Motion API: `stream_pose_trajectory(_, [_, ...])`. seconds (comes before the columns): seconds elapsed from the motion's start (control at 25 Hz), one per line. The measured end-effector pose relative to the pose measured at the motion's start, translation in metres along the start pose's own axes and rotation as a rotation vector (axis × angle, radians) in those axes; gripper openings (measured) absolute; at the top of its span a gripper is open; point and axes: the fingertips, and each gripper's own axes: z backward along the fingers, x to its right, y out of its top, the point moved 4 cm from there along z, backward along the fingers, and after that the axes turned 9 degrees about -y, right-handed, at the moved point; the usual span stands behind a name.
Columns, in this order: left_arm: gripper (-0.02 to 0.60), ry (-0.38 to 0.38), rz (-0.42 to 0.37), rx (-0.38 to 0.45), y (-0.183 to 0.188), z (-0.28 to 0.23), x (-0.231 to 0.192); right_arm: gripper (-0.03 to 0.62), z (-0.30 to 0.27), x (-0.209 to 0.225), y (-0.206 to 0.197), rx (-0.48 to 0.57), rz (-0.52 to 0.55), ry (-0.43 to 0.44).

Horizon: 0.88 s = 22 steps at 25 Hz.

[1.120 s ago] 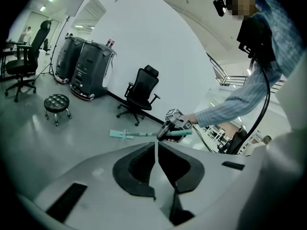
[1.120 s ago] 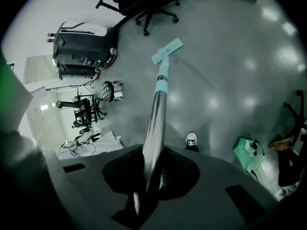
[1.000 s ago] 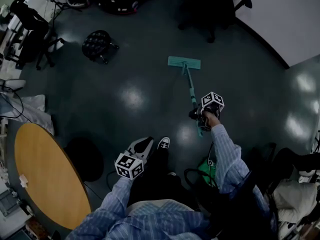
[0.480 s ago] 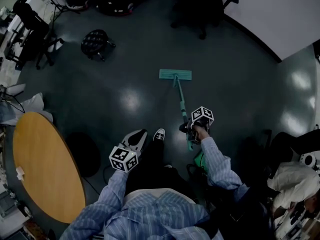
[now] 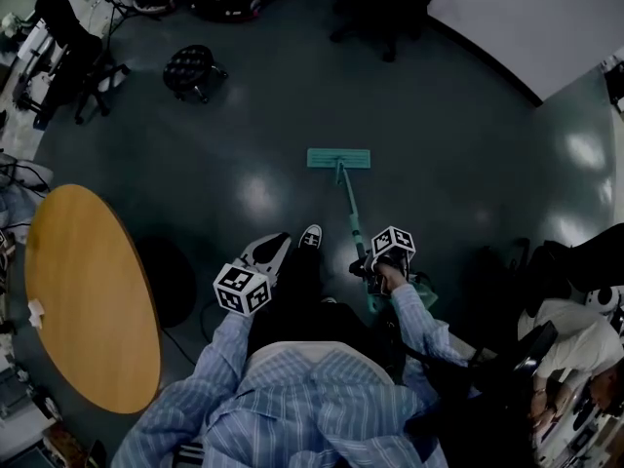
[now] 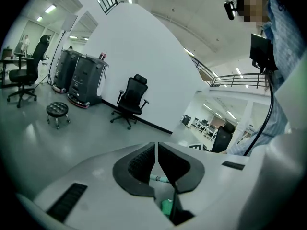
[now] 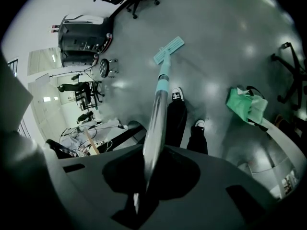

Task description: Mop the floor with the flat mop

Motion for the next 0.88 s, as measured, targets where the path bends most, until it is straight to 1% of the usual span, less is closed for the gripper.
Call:
stream_pose_trajectory(0.08, [0.026, -0.027, 0.034, 0.002, -0.006, 0.005, 0.014, 0.067, -0.005, 0.015, -0.027, -0.010, 0.008, -0.002])
stream_pose_trajectory(0.2, [0.026, -0.036, 0.059, 0.043, -0.014, 0.015, 0.032, 0.067, -0.012, 0.039, -0.064, -0.019, 0.025, -0.005])
stream_pose_trajectory(0.28, [0.025, -0.033, 0.056, 0.052, -0.024, 0.021, 0.044, 0.067, -0.016, 0.057, -0.088, -0.024, 0.032, -0.013])
stream_pose_trajectory(0.48, [0.026, -0.035, 0.017, 0.010, -0.045, 0.036, 0.066, 0.067, -0.019, 0.091, -0.142, -0.048, 0.047, -0.032])
stream_pose_trajectory(0.64, [0.026, -0.042, 0.010, 0.014, -0.054, 0.041, 0.082, 0.066, -0.017, 0.121, -0.182, -0.075, 0.074, -0.071])
stream_pose_trajectory(0.76, [0.026, -0.060, -0.002, 0.006, -0.058, 0.044, 0.090, 0.066, -0.013, 0.139, -0.202, -0.092, 0.088, -0.091])
stream_pose_trajectory(0.88, [0.026, -0.058, -0.007, -0.004, -0.060, 0.044, 0.087, 0.067, -0.008, 0.146, -0.206, -0.105, 0.111, -0.119])
